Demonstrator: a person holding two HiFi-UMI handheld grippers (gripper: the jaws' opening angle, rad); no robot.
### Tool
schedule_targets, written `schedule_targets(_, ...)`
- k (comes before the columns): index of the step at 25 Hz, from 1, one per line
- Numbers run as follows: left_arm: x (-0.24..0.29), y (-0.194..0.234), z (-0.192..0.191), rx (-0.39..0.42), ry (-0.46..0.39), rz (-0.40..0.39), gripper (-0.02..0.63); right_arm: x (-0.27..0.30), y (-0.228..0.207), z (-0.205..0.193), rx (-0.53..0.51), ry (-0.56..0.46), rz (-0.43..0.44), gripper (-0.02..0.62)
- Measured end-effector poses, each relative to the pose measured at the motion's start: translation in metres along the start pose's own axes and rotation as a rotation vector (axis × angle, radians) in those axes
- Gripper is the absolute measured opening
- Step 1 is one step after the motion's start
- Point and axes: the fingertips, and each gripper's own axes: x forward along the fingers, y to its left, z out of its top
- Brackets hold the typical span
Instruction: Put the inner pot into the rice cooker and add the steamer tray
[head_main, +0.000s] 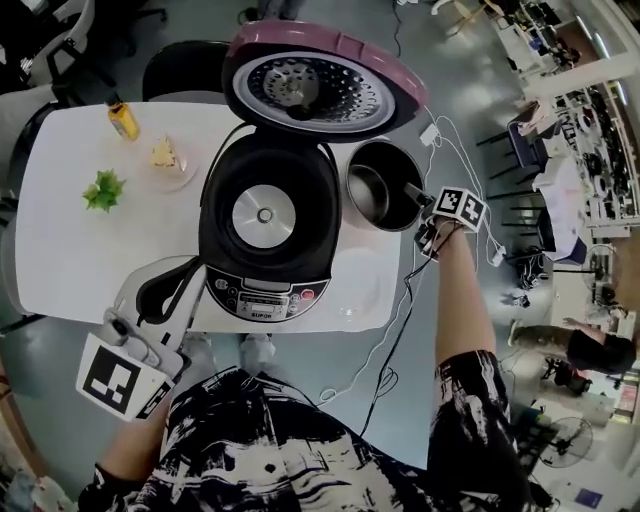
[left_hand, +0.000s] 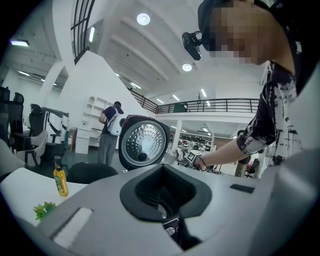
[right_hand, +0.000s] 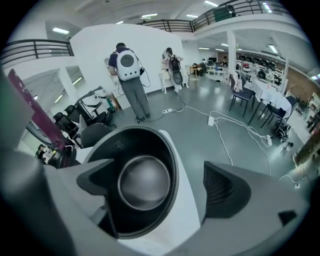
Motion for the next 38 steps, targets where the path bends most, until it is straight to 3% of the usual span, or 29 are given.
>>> schedule_targets(7,0.0,0.015,-0.015,-0.021,0.037,0.031,0.005,0.037,-0.016,-0.018,0.029,0.109,-0.012,0.532)
schedule_targets(14,0.008,0.021,-0.019,-0.023,0.054,0.032,0.005,0.061,-0.015,-0.03,0.04,0.191,-0.017,0.432)
schedule_targets(16,0.011,0.021,-0.019,-0.024,0.054,0.026,0.005,0.064,-0.017,-0.032,0.026,0.224,-0.042,0.313)
schedule_targets(17,0.012,0.021,-0.019,-0.024,0.053,0.023,0.005,0.065,-0.02,-0.034,0.004,0.251,-0.073,0.223)
schedule_targets(20,0.015,0.022,-0.018,-0.025,0.05,0.017,0.005,0.065,-0.035,-0.04,-0.106,0.353,-0.208,0.02)
schedule_targets(23,0.015,0.023,-0.017,-0.027,0.05,0.018,0.005,0.065,-0.038,-0.041,-0.154,0.41,-0.236,0.009)
schedule_targets(31,0.011,0.026,-0.02,-0.032,0.059,0.025,0.005,0.06,-0.038,-0.046,0.002,0.366,-0.175,-0.002)
schedule_targets(38,0.015,0.015,-0.013,-0.022,0.048,-0.004,0.005,0.041,-0.044,-0.041,0.052,0.316,-0.147,0.002)
